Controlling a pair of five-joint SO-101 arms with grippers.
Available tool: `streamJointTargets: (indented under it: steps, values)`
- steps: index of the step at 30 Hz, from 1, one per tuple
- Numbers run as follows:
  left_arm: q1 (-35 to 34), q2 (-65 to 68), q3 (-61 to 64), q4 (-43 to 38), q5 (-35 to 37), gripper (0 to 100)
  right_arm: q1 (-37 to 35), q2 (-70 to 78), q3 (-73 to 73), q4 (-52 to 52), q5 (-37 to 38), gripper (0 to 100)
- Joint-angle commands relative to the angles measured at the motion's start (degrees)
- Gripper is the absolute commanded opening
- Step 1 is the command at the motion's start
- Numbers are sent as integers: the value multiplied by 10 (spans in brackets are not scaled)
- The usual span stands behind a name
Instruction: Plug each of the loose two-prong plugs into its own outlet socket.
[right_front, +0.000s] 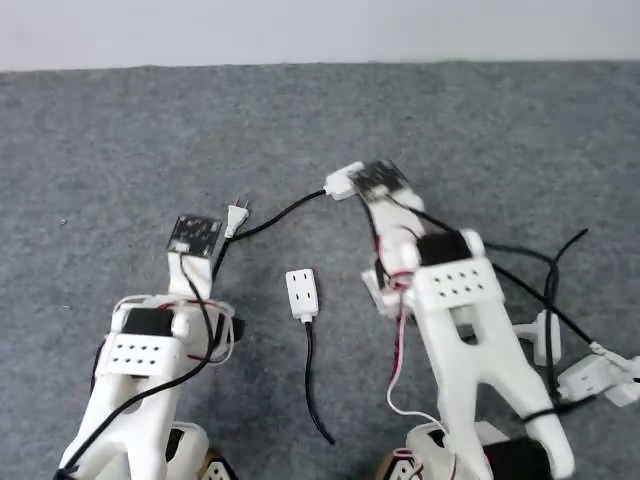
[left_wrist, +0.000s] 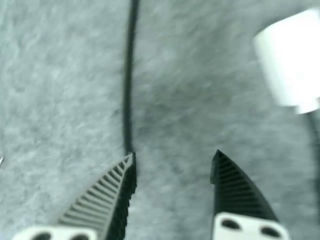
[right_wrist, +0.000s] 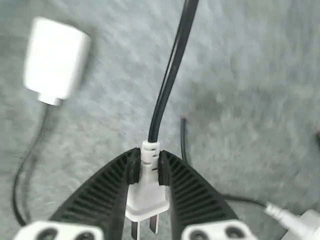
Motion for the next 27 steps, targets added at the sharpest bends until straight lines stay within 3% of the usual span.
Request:
streamJointTargets:
  steps: [1,7,12,20,27]
  values:
    - [54,3,-85,50,67,235,38,-33,51,-51,-10,8]
    - [142,10,-161,68,164,236,66,-33,115,-115,-5,8]
    - [177,140,-244,54,230,236,87,-31,117,-117,-5,8]
    - [184,419,-410,40,286,236,87,-31,136,-159,6,8]
    - [197,471,-448,29,283,236,87,-31,136,-160,11,8]
